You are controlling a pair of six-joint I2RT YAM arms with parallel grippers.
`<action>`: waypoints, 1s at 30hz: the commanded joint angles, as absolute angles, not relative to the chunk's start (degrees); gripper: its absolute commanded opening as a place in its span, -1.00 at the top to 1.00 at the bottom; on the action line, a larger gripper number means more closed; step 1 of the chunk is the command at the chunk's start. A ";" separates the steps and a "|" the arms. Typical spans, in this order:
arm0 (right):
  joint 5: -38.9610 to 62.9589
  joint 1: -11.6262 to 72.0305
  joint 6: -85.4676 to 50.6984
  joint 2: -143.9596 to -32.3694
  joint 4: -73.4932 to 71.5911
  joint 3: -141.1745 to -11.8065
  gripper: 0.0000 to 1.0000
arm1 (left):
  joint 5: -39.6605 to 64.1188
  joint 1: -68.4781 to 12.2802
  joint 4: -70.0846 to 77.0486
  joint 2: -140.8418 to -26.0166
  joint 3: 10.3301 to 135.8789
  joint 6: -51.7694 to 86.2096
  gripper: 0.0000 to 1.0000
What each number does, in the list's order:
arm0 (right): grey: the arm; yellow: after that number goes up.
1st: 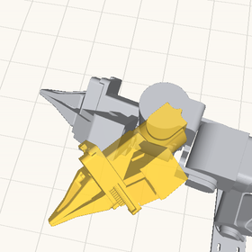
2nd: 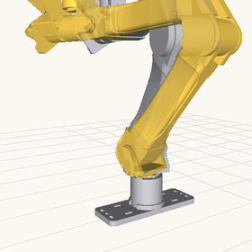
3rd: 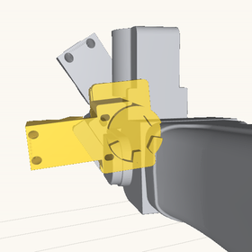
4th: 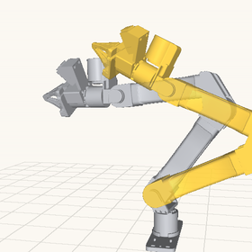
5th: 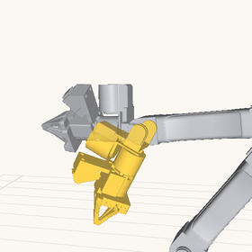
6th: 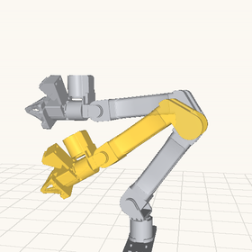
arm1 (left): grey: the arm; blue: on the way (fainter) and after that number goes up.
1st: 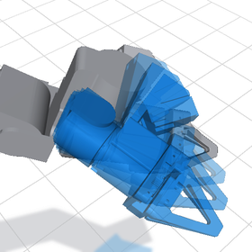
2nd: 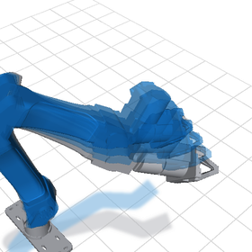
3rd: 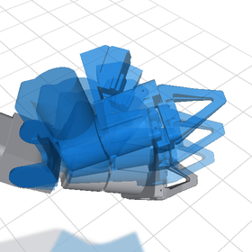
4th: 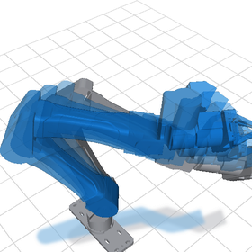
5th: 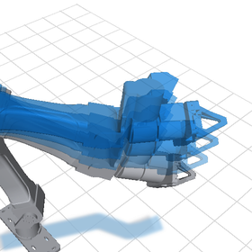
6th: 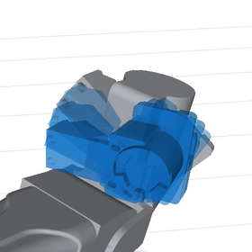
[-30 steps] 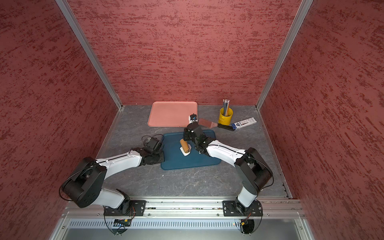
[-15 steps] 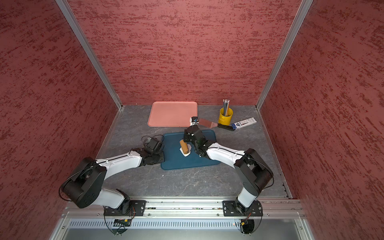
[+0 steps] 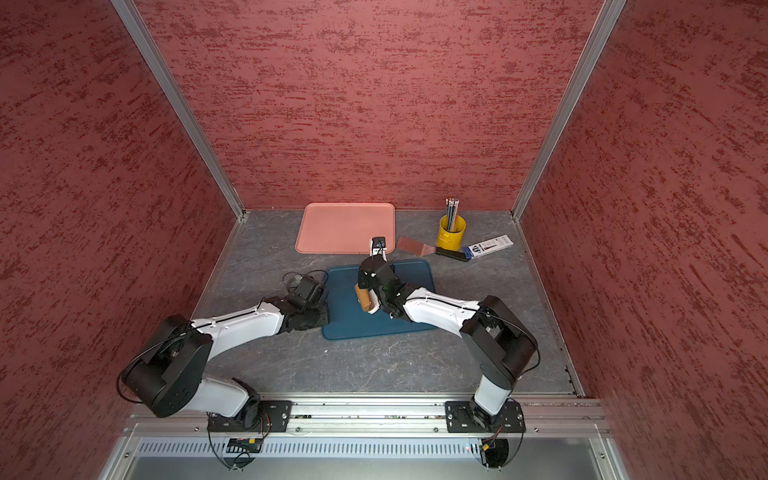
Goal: Roll out the dumpling wrappers from the dough
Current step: Flatten out the dough on the work surface.
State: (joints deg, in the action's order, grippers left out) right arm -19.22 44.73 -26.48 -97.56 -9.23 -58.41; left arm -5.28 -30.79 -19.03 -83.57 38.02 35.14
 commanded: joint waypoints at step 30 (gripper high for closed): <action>-21.23 37.19 -25.79 -99.19 11.47 -49.09 1.00 | -11.33 -30.67 -21.82 -83.58 38.15 37.77 1.00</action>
State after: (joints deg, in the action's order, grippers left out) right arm -17.08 37.15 -35.83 -94.80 -10.79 -54.15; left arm -5.21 -31.83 -18.83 -83.88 38.15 36.71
